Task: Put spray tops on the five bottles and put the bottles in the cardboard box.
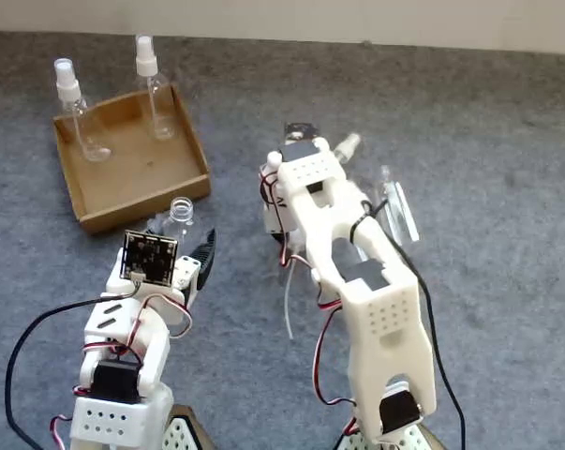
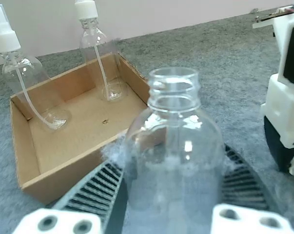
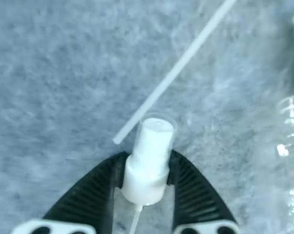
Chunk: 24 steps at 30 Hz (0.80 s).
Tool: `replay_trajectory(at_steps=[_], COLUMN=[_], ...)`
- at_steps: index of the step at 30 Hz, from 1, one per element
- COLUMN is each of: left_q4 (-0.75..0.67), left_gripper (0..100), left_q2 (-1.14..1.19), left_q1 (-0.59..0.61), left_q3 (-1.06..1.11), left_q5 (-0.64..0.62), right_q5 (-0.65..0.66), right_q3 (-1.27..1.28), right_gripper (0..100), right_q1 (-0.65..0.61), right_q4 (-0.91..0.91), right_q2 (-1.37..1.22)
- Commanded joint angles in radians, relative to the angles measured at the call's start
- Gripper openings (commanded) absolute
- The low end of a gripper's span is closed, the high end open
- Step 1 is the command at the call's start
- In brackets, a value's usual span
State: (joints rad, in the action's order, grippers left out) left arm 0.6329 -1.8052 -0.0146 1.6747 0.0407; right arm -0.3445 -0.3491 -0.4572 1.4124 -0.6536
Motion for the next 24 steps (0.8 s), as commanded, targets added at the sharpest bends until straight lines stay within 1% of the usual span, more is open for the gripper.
replay_trajectory(at_steps=[1,4,8,10,13,15,18,24], left_q4=[0.002,0.002,0.003,0.003,0.002,-0.002,-0.003,-0.006], left_gripper=[15,15,15,15,15,15,15,15], left_q2=[-0.010,-0.010,-0.010,-0.010,-0.012,-0.012,-0.012,-0.013], left_q1=[-0.062,-0.064,-0.067,-0.067,-0.068,-0.070,-0.107,-0.251], left_q3=[0.019,0.019,0.019,0.019,0.019,0.019,0.019,0.018], left_q5=[0.003,0.003,0.003,0.003,0.003,0.003,0.003,0.006], right_q5=[-0.002,0.000,0.011,0.086,0.252,0.319,0.324,0.324], right_q3=[-0.061,-0.151,-0.369,-0.475,-0.601,-0.619,-0.610,-0.495], right_gripper=[2.2,2.2,2.2,1.9,1.9,1.9,1.9,1.9], right_q1=[-0.012,-0.012,-0.008,-0.005,0.005,0.012,0.010,0.010], right_q4=[0.044,0.151,0.323,0.357,0.357,0.357,0.357,0.357], right_q2=[0.008,0.008,0.008,0.010,0.033,0.073,0.182,0.463])
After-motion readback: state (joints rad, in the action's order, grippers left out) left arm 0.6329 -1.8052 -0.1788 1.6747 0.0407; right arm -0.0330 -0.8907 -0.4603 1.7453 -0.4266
